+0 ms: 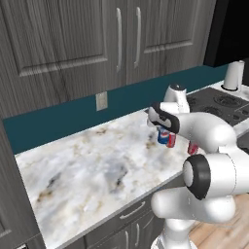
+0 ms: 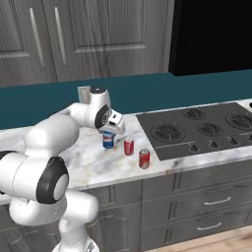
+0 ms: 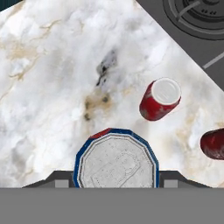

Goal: Four empty soda cans are scattered around the kitchen. Gather all the cans and cluster them next to the stove for recycling.

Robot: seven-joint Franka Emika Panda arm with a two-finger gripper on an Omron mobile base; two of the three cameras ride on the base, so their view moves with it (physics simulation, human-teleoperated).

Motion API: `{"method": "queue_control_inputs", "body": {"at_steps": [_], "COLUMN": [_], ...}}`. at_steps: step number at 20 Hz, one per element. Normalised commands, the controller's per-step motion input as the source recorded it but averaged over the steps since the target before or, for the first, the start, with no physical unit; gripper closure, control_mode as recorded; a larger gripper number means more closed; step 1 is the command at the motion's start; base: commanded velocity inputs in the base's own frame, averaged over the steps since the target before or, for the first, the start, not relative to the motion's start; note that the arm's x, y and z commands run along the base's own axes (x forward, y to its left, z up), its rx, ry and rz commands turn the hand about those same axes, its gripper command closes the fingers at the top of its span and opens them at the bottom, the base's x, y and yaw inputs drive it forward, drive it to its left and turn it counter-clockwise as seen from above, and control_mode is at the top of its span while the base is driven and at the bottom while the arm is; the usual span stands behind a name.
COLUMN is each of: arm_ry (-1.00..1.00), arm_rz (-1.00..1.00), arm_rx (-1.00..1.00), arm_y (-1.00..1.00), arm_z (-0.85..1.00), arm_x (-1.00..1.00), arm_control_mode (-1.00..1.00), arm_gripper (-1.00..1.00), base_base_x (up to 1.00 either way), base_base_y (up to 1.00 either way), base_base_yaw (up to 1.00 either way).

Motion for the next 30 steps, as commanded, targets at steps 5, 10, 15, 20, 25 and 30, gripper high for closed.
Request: {"method": "queue_control_inputs", "body": {"at_steps": [5,10,15,20,25,30], "arm_ry": [-0.03,-0.02,0.00,0.00,0.00,0.00], "arm_rz": [0.00,0.00,0.00,0.00,0.00,0.00], "arm_rx": [-0.05,-0.05,-0.03,0.00,0.00,0.00], "arm_y": [0.00,-0.01,0.00,-0.01,-0.02,-0.02], "arm_z": [-0.24,-0.21,-0.17,-0.12,-0.10,-0.16], "arm_x": [0.26,0.21,0.18,0.16,0.12,0.12], "arm_control_mode": [-1.00,-1.00,-1.00,-1.00,-1.00,-1.00], "arm_gripper": [1.00,1.00,1.00,1.00,1.00,1.00], "base_base_x": [0.00,0.00,0.00,0.00,0.00,0.00], "base_base_y": [0.00,0.00,0.00,0.00,0.00,0.00], "base_base_yaw": [0.00,0.00,0.00,0.00,0.00,0.00]}}
